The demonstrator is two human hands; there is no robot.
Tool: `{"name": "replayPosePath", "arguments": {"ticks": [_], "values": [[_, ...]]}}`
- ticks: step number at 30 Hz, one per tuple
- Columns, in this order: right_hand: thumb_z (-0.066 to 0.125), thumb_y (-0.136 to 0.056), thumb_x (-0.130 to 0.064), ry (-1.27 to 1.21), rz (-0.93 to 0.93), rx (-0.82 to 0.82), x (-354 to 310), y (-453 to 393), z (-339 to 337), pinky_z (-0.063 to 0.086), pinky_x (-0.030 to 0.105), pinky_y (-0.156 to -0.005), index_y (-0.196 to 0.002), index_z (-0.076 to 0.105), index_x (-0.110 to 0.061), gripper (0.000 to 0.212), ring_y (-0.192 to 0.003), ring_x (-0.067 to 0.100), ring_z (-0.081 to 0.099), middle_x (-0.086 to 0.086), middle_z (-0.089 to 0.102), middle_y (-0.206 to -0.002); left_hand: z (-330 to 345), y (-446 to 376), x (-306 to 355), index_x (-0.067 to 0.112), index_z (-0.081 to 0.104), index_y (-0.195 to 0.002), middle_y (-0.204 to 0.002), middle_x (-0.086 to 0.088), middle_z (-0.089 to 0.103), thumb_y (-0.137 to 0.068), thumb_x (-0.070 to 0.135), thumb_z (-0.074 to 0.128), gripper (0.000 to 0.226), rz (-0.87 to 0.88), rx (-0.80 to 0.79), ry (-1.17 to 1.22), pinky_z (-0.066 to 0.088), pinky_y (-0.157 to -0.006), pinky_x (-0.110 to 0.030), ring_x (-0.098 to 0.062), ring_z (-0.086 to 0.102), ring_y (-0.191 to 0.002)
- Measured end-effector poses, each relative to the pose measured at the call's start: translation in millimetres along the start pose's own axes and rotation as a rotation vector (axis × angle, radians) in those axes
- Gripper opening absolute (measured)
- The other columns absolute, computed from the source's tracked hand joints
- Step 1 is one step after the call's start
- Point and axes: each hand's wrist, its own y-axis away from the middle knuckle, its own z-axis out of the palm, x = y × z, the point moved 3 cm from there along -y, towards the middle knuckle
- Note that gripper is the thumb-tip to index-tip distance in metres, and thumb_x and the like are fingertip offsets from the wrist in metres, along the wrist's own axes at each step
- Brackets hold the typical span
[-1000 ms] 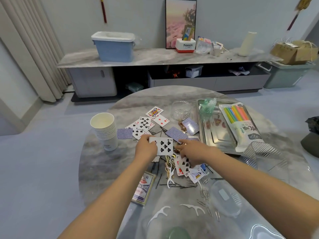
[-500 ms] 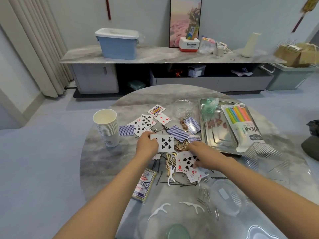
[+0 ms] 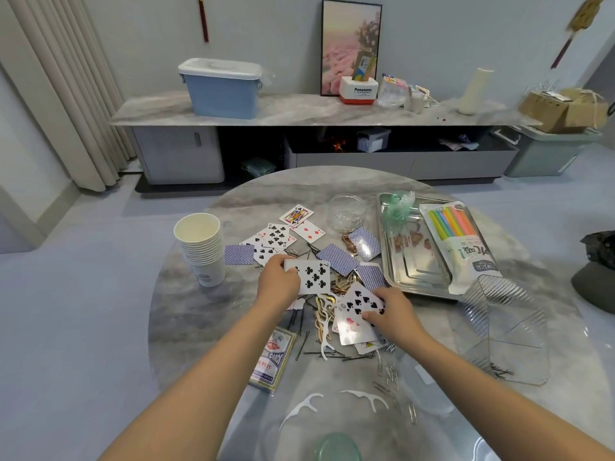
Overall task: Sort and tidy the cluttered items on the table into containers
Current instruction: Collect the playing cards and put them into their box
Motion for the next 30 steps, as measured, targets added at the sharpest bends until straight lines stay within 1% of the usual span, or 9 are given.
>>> {"name": "replayPosePath", "arguments": {"ticks": [3,6,9,12,14,18,21,26,30], "values": [[0.064,-0.083,-0.025,0.154,-0.011,-0.05,2,4,11,0.032,0.03,-0.103,-0.137,0.043,-0.013,0.058,-0.124,0.023,0.039,0.006,0.041,-0.133,-3,0,2,0.012,0.052,-0.119,-0.108,-0.006,0.059,-0.095,0.006,0.041,0.027,0.0,0.016,0.007,0.042,-0.053,-0.021,-0.019,0.057,-0.086],[0.063,-0.08,-0.041,0.332,-0.016,-0.098,4,10,20,0.028,0.033,-0.105,-0.14,0.033,-0.014,0.073,-0.128,0.024,0.032,0.006,0.038,-0.137,-3,-1,2,0.012,0.052,-0.12,-0.106,-0.005,0.058,-0.095,0.006,0.041,0.028,0.012,0.021,-0.007,0.04,-0.053,-0.02,-0.018,0.055,-0.084],[0.066,-0.075,-0.047,0.368,-0.01,-0.038,3,13,20,0.027,0.035,-0.103,-0.137,0.033,-0.016,0.077,-0.127,0.023,0.034,0.003,0.042,-0.134,1,0,2,0.011,0.053,-0.122,-0.11,-0.007,0.061,-0.095,0.005,0.041,0.03,0.023,0.007,-0.008,0.04,-0.052,-0.02,-0.018,0.056,-0.082],[0.07,-0.074,-0.045,0.353,-0.009,0.034,0,16,18,0.027,0.035,-0.102,-0.134,0.035,-0.018,0.075,-0.125,0.022,0.037,0.0,0.046,-0.132,1,1,2,0.013,0.052,-0.121,-0.11,-0.006,0.06,-0.096,0.006,0.041,0.029,0.022,0.003,-0.013,0.039,-0.05,-0.02,-0.014,0.055,-0.078],[0.072,-0.074,-0.041,0.297,-0.027,0.067,-3,20,17,0.033,0.034,-0.099,-0.131,0.039,-0.02,0.069,-0.121,0.02,0.044,-0.002,0.05,-0.128,0,0,1,0.014,0.052,-0.121,-0.111,-0.007,0.061,-0.095,0.006,0.041,0.029,0.018,0.004,-0.012,0.041,-0.053,-0.022,-0.015,0.055,-0.077],[0.065,-0.085,-0.03,0.158,-0.108,0.052,-10,32,13,0.043,0.029,-0.08,-0.122,0.046,-0.02,0.042,-0.106,0.018,0.055,-0.003,0.054,-0.122,0,-1,0,0.011,0.053,-0.119,-0.111,-0.008,0.061,-0.095,0.006,0.041,0.027,0.013,0.007,-0.003,0.042,-0.056,-0.023,-0.02,0.057,-0.086],[0.059,-0.089,-0.028,0.234,-0.226,0.068,-17,40,10,0.042,0.029,-0.074,-0.115,0.049,-0.022,0.028,-0.095,0.018,0.056,-0.004,0.058,-0.113,1,-2,0,0.009,0.053,-0.119,-0.109,-0.009,0.061,-0.095,0.005,0.041,0.028,0.023,-0.001,0.0,0.043,-0.057,-0.023,-0.02,0.057,-0.084],[0.057,-0.088,-0.04,0.333,-0.236,0.031,-14,51,7,0.035,0.025,-0.07,-0.127,0.049,-0.031,0.04,-0.103,0.016,0.059,-0.008,0.064,-0.113,1,-1,1,0.01,0.053,-0.119,-0.108,-0.009,0.061,-0.095,0.006,0.041,0.027,0.032,-0.003,-0.001,0.043,-0.058,-0.024,-0.019,0.055,-0.081],[0.055,-0.089,-0.035,0.323,-0.27,0.013,-13,56,10,0.038,0.026,-0.073,-0.115,0.054,-0.027,0.027,-0.101,0.016,0.057,-0.008,0.064,-0.11,1,-2,0,0.012,0.052,-0.119,-0.106,-0.007,0.059,-0.096,0.006,0.04,0.027,0.034,0.0,-0.005,0.042,-0.055,-0.022,-0.014,0.054,-0.074]]}}
